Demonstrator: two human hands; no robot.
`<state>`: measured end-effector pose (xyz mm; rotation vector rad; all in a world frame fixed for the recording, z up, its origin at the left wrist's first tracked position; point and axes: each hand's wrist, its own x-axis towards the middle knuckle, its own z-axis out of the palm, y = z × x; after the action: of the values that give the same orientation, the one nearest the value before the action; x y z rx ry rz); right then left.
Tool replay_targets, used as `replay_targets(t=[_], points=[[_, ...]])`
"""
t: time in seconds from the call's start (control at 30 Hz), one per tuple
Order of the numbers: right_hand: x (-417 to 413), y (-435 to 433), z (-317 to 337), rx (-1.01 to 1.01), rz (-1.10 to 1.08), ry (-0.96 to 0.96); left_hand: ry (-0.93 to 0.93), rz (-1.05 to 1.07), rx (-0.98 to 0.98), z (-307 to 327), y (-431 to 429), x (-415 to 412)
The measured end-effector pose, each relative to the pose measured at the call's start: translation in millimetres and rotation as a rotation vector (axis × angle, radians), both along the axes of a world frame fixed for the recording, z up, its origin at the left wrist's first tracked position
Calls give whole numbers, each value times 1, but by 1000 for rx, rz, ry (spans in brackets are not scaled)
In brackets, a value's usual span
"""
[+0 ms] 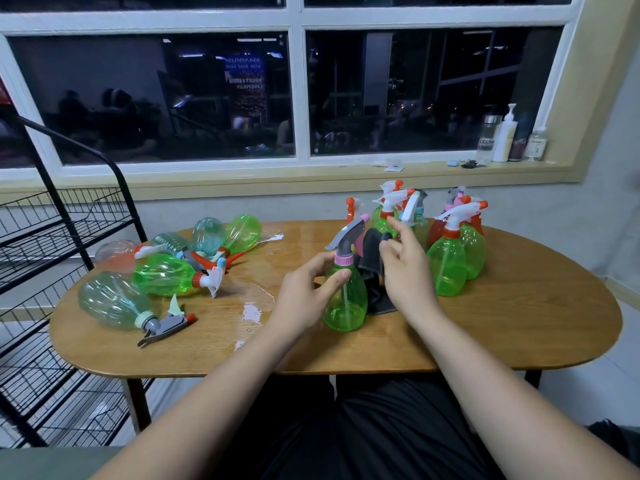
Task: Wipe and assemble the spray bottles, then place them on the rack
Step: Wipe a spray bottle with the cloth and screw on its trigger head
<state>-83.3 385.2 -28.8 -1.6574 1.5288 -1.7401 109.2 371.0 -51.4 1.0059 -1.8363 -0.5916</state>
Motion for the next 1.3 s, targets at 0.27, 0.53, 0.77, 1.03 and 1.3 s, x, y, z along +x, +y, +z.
replay_targets(t=[0.27,0.53,0.77,1.03,1.3], points=[[9,12,40,-213,-43,263,-2,11,1,-1,-1,0],[23,14,46,-298,-53,739,-22,16,4,-1,0,-1],[50,13,27,-425,97,975,-64,124,69,0,-2,-4],[38,15,35,-458,16,933,-11,42,-10,1,-4,-6],[14,7,51,-289,-56,813,-29,13,-30,-3,-7,-5]])
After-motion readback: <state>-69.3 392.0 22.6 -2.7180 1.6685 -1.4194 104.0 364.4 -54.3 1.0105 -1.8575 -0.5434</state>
